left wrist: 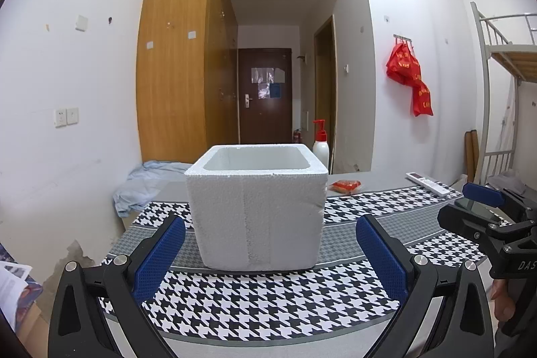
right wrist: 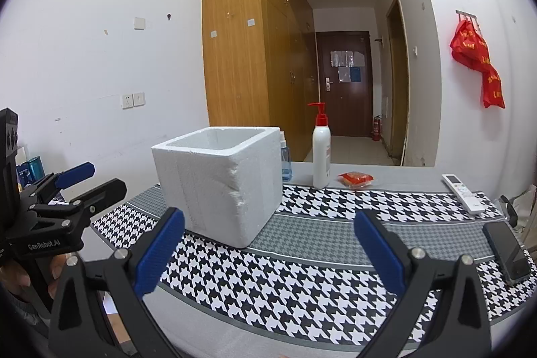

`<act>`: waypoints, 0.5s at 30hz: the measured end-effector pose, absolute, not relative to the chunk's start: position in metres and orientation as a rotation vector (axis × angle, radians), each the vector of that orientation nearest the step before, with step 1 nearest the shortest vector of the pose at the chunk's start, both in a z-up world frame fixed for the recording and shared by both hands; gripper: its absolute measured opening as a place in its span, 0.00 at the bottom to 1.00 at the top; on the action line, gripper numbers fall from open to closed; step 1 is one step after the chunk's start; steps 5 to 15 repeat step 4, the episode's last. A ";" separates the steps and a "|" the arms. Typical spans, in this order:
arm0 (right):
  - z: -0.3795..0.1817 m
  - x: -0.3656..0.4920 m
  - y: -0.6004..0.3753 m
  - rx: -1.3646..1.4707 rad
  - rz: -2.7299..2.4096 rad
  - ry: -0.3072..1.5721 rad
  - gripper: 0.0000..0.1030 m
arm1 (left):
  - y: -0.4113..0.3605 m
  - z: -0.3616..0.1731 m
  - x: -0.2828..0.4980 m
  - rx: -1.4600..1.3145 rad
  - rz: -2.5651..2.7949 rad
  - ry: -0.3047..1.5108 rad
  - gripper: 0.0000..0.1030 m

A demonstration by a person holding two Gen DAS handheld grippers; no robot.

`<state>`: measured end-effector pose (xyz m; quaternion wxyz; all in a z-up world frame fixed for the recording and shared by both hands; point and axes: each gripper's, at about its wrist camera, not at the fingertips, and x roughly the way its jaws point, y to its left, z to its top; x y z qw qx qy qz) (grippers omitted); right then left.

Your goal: Organize soft objects

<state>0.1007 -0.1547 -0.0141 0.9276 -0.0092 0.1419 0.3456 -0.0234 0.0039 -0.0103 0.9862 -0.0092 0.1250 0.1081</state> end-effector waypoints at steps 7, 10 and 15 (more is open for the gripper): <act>-0.014 0.100 -0.154 -0.026 0.709 0.289 0.99 | 0.002 -0.010 -0.024 -0.013 0.219 0.244 0.99; -0.014 0.100 -0.154 -0.026 0.709 0.289 0.99 | 0.002 -0.010 -0.024 -0.013 0.219 0.244 0.99; -0.014 0.100 -0.154 -0.026 0.709 0.289 0.99 | 0.002 -0.010 -0.024 -0.013 0.219 0.244 0.99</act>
